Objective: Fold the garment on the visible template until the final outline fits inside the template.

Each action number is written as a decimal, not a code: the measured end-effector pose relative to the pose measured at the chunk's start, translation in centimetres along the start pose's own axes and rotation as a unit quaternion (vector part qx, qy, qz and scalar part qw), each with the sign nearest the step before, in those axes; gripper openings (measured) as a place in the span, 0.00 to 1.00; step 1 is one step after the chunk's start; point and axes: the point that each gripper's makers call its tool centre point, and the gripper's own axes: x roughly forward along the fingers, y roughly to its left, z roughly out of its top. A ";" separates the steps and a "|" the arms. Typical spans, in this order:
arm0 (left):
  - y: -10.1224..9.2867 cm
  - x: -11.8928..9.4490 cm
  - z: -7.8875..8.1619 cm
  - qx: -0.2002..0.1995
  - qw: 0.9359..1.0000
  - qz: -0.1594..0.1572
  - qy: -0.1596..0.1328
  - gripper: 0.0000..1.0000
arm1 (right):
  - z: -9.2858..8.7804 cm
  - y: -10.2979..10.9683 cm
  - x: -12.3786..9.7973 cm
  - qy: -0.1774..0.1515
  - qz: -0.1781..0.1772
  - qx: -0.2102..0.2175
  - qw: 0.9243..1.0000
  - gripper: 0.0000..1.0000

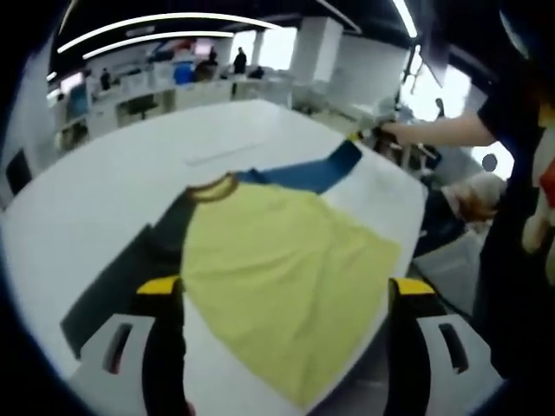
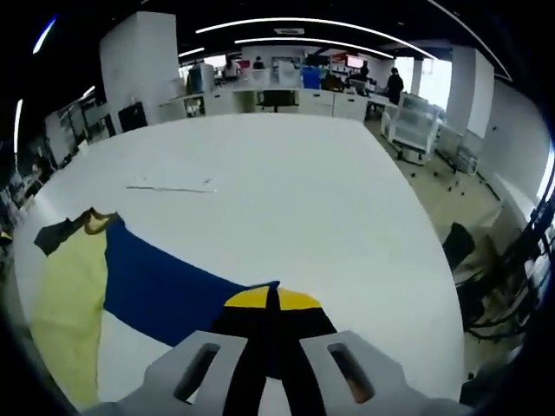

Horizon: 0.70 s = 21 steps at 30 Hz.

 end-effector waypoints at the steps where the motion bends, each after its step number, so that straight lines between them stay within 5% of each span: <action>1: -0.1 -0.2 0.1 0.001 1.000 0.001 -0.004 0.94 | 0.7 0.7 -0.5 -0.005 0.005 -0.003 1.000 0.01; 10: -0.8 -1.6 0.7 0.008 1.000 0.002 -0.024 0.93 | 5.7 6.0 -2.9 -0.043 0.052 -0.021 0.998 0.01; 21: -0.7 -3.5 1.0 0.015 0.999 0.011 -0.043 0.93 | 9.5 11.6 -4.0 -0.066 0.100 -0.038 0.992 0.01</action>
